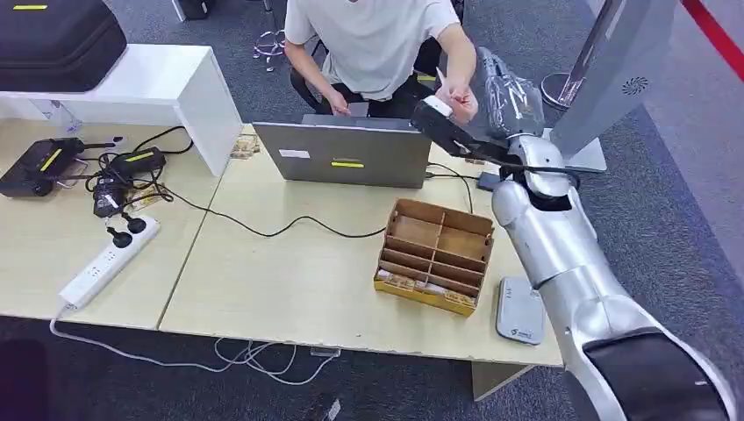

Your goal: Pass the card to the sensor for recognition and then transmit it.

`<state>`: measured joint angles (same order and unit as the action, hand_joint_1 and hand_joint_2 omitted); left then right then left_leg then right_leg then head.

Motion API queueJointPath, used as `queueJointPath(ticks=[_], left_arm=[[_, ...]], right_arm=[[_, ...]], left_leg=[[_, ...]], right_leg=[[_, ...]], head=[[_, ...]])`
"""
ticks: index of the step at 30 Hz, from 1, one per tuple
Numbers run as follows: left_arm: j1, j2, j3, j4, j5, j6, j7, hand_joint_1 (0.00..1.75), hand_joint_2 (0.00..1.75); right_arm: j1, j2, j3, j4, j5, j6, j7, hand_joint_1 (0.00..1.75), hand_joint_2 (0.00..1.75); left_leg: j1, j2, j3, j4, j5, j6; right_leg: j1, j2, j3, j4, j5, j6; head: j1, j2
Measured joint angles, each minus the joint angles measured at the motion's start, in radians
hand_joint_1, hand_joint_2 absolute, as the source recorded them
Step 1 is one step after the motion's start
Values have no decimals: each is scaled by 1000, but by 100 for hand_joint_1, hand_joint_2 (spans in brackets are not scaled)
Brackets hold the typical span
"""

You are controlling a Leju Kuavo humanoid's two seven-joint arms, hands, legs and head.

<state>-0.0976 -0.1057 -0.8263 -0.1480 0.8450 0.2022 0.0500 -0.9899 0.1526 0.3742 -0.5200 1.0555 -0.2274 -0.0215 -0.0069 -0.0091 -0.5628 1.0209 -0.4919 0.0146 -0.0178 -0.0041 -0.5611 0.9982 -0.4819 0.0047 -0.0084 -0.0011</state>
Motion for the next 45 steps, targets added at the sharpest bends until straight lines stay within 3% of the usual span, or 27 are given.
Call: queueJointPath(ticks=[5, 8, 11, 14, 17, 21, 26, 34, 45], left_arm=[[1, 0, 0, 0, 31, 4, 0, 0, 175], [1, 0, 0, 0, 70, 16, -4, 0, 175], [2, 1, 0, 0, 84, 19, -7, 0, 175], [2, 1, 0, 0, 89, 21, -7, 0, 175], [3, 1, 3, 1, 116, 22, -8, 0, 175], [8, 1, 18, 3, 152, 32, -7, 0, 175], [11, 1, 32, 4, 168, 39, -1, 0, 175], [11, 1, 37, 4, 169, 42, -1, 0, 175], [11, 1, 37, 4, 164, 45, -2, 0, 175]], right_arm=[[92, -16, 7, -90, -30, -3, -84, 0, 175], [236, -61, 20, -284, -98, 24, -149, 0, 175], [379, -105, 34, -470, -121, 36, -161, 0, 175], [448, -136, 44, -582, -126, 48, -159, 0, 175], [524, -168, 46, -687, -148, 50, -196, 0, 175], [732, -238, 51, -893, -164, 28, -252, 0, 175], [922, -305, 62, -1058, -173, 23, -284, 0, 175], [1017, -344, 73, -1123, -190, 68, -296, 0, 175], [1034, -337, 134, -986, -193, 54, -305, 0, 175]], left_leg=[[0, -1, 0, 0, 0, 0], [0, -2, 0, 0, -1, 0], [0, -3, -2, 0, -1, 0], [0, -2, -2, 0, -2, 0], [0, -3, -1, 0, -2, -1], [0, -7, -2, 0, -3, 0], [0, -5, -2, 0, -5, 1], [0, -3, -1, 0, -5, 1], [0, -3, -1, 0, -5, 1]], right_leg=[[0, -1, 0, -1, 0, 0], [0, -2, 0, -1, -1, 0], [0, -3, -1, -1, -1, 0], [0, -1, -1, -2, -1, 0], [1, -3, 0, -3, -2, 0], [1, -8, 1, -3, -4, 1], [1, -5, 1, -3, -5, 0], [1, -5, 2, -3, -5, 0], [1, -4, 2, -3, -5, 0]], head=[[0, 0], [0, 0], [0, 0], [0, 0], [0, 0], [0, 0], [0, 0], [0, 0], [0, 0]])
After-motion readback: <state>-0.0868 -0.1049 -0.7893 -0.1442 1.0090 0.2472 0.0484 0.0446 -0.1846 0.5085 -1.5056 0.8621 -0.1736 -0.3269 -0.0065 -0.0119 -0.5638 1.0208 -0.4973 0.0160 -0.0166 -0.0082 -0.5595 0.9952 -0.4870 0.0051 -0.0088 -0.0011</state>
